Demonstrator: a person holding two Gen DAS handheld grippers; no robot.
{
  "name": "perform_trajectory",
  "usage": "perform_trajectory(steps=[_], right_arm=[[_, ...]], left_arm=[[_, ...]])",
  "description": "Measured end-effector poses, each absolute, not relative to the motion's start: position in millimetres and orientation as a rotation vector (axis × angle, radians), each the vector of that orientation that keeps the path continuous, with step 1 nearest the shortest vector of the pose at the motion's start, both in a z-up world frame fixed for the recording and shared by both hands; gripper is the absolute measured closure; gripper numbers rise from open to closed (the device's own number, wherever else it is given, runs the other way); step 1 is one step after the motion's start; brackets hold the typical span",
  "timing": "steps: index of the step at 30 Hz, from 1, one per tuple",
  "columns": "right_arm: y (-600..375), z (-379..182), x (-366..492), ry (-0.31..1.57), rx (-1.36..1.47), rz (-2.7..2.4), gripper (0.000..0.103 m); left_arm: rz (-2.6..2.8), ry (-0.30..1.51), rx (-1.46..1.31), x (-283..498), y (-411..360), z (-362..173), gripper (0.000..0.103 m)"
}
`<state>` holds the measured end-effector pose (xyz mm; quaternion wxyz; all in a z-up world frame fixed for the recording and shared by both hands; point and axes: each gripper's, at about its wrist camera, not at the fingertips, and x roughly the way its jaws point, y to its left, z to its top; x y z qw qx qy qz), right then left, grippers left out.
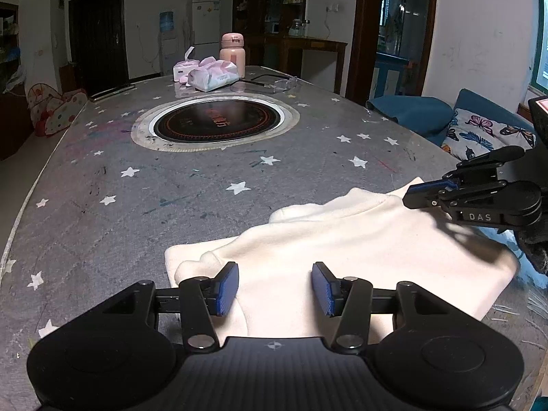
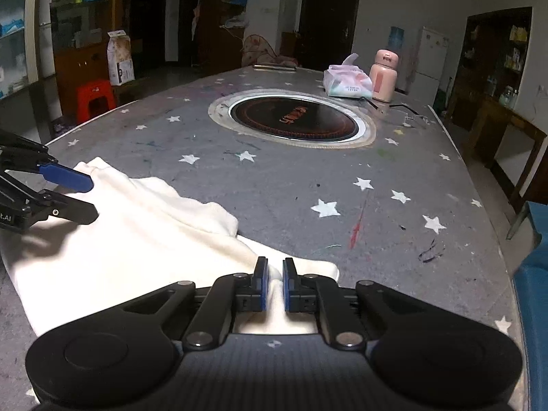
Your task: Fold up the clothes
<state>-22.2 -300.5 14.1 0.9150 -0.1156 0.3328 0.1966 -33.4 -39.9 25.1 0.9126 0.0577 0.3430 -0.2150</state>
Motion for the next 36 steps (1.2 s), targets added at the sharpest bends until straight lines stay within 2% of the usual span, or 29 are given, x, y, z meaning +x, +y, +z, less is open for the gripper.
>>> perform_trajectory(steps=[6, 12, 17, 23, 25, 36], right_arm=[[-314.6, 31.6, -24.8, 0.676, -0.122, 0.434, 0.092], [-300.3, 23.6, -38.9, 0.716, -0.19, 0.517, 0.092], [-315.6, 29.1, -40.5, 0.699, -0.12, 0.475, 0.091], [-296.1, 44.6, -73.3, 0.664, -0.174, 0.576, 0.086], [-286.9, 45.1, -85.9, 0.66, -0.182, 0.618, 0.08], [-285.8, 16.4, -119.5, 0.641, -0.185, 0.608, 0.077]], left_arm=[[-0.44, 0.704, 0.119, -33.5, -42.1, 24.5, 0.049], [-0.437, 0.705, 0.119, -32.7, -42.0, 24.7, 0.048], [-0.436, 0.703, 0.127, -33.5, -42.1, 25.5, 0.047], [-0.423, 0.692, 0.131, -42.8, -49.8, 32.2, 0.045], [-0.447, 0.669, 0.146, -55.0, -54.8, 37.4, 0.045], [-0.513, 0.651, 0.168, -97.7, -74.8, 21.8, 0.045]])
